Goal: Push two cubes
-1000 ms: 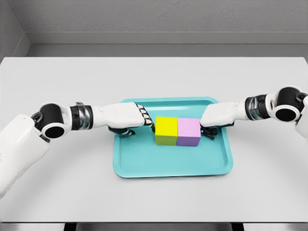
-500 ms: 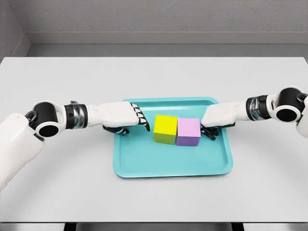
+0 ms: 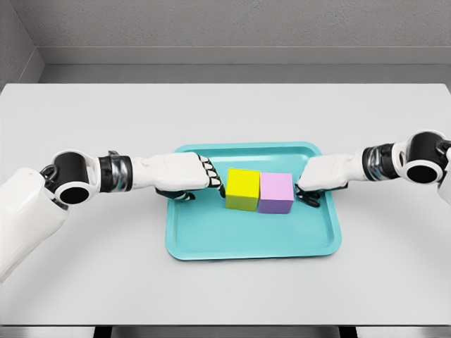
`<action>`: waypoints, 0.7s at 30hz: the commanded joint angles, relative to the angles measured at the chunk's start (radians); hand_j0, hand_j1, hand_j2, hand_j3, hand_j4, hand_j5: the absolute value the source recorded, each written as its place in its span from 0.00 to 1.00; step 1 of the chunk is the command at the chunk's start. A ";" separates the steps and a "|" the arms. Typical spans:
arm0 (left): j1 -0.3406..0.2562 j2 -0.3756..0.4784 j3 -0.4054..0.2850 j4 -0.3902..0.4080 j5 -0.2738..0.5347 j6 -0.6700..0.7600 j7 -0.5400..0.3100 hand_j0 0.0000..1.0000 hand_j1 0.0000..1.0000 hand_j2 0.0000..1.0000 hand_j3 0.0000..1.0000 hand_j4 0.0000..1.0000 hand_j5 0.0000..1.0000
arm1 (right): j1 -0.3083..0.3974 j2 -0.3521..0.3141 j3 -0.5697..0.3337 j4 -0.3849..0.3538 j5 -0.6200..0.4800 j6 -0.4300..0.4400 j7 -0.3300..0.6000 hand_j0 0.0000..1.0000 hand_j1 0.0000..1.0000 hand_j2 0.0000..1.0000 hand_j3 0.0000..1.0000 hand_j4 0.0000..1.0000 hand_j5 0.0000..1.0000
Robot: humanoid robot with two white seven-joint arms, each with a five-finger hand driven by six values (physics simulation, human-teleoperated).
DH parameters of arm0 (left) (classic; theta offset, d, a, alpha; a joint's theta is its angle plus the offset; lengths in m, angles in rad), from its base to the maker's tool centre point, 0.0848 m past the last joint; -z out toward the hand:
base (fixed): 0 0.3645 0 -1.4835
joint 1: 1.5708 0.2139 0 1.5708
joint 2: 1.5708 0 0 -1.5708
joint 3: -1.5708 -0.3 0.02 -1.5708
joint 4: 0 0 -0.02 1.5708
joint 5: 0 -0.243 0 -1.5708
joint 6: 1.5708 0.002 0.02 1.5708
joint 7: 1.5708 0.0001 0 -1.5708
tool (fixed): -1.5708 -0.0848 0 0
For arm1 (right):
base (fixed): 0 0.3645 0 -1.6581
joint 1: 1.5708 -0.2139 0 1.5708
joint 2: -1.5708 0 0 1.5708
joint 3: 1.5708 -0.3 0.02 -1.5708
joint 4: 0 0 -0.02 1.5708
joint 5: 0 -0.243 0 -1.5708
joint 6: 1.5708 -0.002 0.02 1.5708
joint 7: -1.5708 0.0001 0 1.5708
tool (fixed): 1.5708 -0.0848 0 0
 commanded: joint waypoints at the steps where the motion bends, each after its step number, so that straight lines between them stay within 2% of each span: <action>1: 0.000 0.001 0.001 -0.007 0.006 0.002 0.000 0.71 0.71 0.71 0.71 0.71 0.71 | 0.000 -0.002 0.015 -0.013 -0.006 -0.010 0.015 0.13 0.13 0.13 0.13 0.13 0.13; 4: -0.002 -0.003 -0.018 -0.004 0.005 0.002 0.000 0.71 0.71 0.71 0.71 0.71 0.71 | -0.002 -0.004 0.013 -0.011 -0.006 -0.010 0.015 0.13 0.13 0.13 0.13 0.13 0.13; 12: -0.002 0.007 -0.012 -0.010 0.025 0.002 0.000 0.71 0.71 0.71 0.71 0.71 0.71 | -0.032 -0.007 0.003 -0.008 -0.011 -0.010 0.015 0.14 0.14 0.14 0.14 0.14 0.14; 15: -0.009 0.082 -0.002 -0.032 0.055 0.002 0.000 0.71 0.71 0.71 0.71 0.71 0.71 | -0.038 -0.007 0.003 -0.008 -0.011 -0.010 0.015 0.14 0.14 0.14 0.14 0.14 0.14; 18: -0.011 0.093 -0.001 -0.032 0.063 0.002 0.000 0.71 0.71 0.71 0.71 0.71 0.71 | -0.048 -0.007 0.001 -0.005 -0.011 -0.010 0.015 0.14 0.14 0.14 0.14 0.14 0.14; 19: -0.006 0.100 0.034 -0.046 0.088 0.002 0.000 0.71 0.71 0.71 0.71 0.71 0.71 | -0.049 -0.009 0.000 -0.005 -0.013 -0.010 0.015 0.14 0.14 0.14 0.14 0.14 0.14; 20: -0.009 0.171 0.054 -0.076 0.126 0.002 0.000 0.72 0.72 0.72 0.72 0.72 0.72 | -0.049 -0.009 -0.010 -0.003 -0.013 -0.010 0.015 0.14 0.14 0.14 0.14 0.14 0.14; 21: -0.009 0.231 0.088 -0.093 0.184 0.002 0.000 0.84 0.84 0.84 0.84 0.84 0.84 | -0.049 -0.010 -0.016 0.000 -0.016 -0.010 0.015 0.15 0.15 0.15 0.15 0.15 0.15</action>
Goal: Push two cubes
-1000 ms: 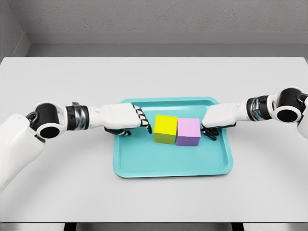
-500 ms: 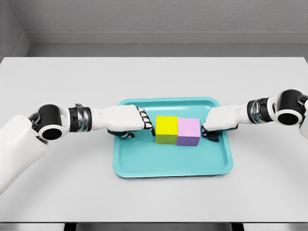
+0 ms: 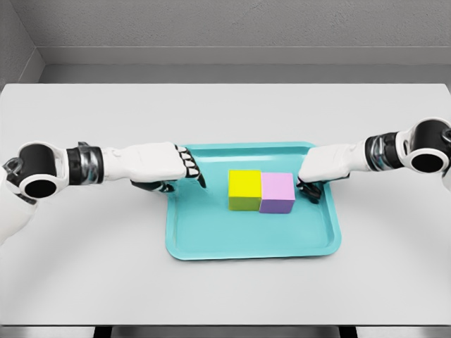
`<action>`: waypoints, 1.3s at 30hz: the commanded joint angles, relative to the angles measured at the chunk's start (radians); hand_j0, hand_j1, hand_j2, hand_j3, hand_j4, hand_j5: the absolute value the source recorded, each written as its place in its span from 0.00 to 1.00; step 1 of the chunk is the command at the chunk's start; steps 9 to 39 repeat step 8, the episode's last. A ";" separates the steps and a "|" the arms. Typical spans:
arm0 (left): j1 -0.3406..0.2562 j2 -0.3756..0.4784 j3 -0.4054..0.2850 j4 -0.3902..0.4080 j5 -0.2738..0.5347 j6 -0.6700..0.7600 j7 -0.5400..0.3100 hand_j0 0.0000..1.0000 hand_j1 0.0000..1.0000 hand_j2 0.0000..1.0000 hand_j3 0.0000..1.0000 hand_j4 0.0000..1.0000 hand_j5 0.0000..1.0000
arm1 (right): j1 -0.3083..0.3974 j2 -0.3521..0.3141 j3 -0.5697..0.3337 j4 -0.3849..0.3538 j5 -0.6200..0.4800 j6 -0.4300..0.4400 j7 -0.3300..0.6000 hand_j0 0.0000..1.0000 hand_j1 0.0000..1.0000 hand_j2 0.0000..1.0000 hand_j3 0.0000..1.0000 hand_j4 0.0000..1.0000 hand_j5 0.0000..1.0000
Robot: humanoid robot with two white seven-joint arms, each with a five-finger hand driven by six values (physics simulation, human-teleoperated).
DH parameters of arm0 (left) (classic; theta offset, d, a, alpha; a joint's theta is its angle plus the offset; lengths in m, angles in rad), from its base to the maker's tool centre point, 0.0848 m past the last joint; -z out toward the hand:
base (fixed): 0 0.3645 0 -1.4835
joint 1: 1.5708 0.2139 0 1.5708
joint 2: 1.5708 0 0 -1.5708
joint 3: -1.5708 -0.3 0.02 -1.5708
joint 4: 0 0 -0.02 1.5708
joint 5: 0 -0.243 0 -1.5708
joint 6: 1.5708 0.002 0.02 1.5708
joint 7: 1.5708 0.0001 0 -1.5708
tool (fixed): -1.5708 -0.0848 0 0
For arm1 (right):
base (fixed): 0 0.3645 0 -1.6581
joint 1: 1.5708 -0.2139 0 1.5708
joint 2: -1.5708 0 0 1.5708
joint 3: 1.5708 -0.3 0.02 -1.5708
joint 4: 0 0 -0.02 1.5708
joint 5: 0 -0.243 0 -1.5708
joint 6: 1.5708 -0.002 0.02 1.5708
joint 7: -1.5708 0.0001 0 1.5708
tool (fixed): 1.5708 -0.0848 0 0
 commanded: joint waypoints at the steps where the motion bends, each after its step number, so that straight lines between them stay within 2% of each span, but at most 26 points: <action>1: 0.003 0.121 0.100 -0.033 0.106 0.003 0.000 1.00 1.00 1.00 1.00 1.00 1.00 | 0.002 -0.004 -0.033 0.006 0.032 0.003 -0.014 0.15 0.15 0.15 0.15 0.15 0.15; 2: -0.002 0.196 0.112 -0.032 0.135 0.003 0.000 1.00 1.00 1.00 1.00 1.00 1.00 | 0.002 -0.009 -0.061 0.006 0.030 0.003 -0.014 0.15 0.15 0.15 0.15 0.15 0.15; 3: 0.008 0.268 0.154 -0.027 0.151 0.003 0.000 1.00 1.00 1.00 1.00 1.00 1.00 | 0.009 -0.021 -0.102 0.014 0.028 0.003 -0.014 0.16 0.16 0.16 0.16 0.16 0.16; 4: 0.032 0.279 0.184 -0.016 0.149 0.003 0.000 1.00 1.00 1.00 1.00 1.00 1.00 | 0.014 -0.047 -0.142 0.035 0.028 0.003 -0.014 0.16 0.16 0.16 0.16 0.16 0.16; 5: 0.043 0.296 0.192 0.008 0.147 0.003 0.000 1.00 1.00 1.00 1.00 1.00 1.00 | 0.020 -0.072 -0.200 0.043 0.028 0.003 -0.014 0.16 0.16 0.16 0.16 0.16 0.16; 8: 0.066 0.296 0.192 0.047 0.141 0.003 0.000 1.00 1.00 1.00 1.00 1.00 1.00 | 0.021 -0.112 -0.282 0.103 0.021 0.003 -0.014 0.16 0.16 0.16 0.16 0.16 0.16; 39: 0.066 0.296 0.192 0.047 0.141 0.003 0.000 1.00 1.00 1.00 1.00 1.00 1.00 | 0.021 -0.112 -0.282 0.103 0.021 0.003 -0.014 0.16 0.16 0.16 0.16 0.16 0.16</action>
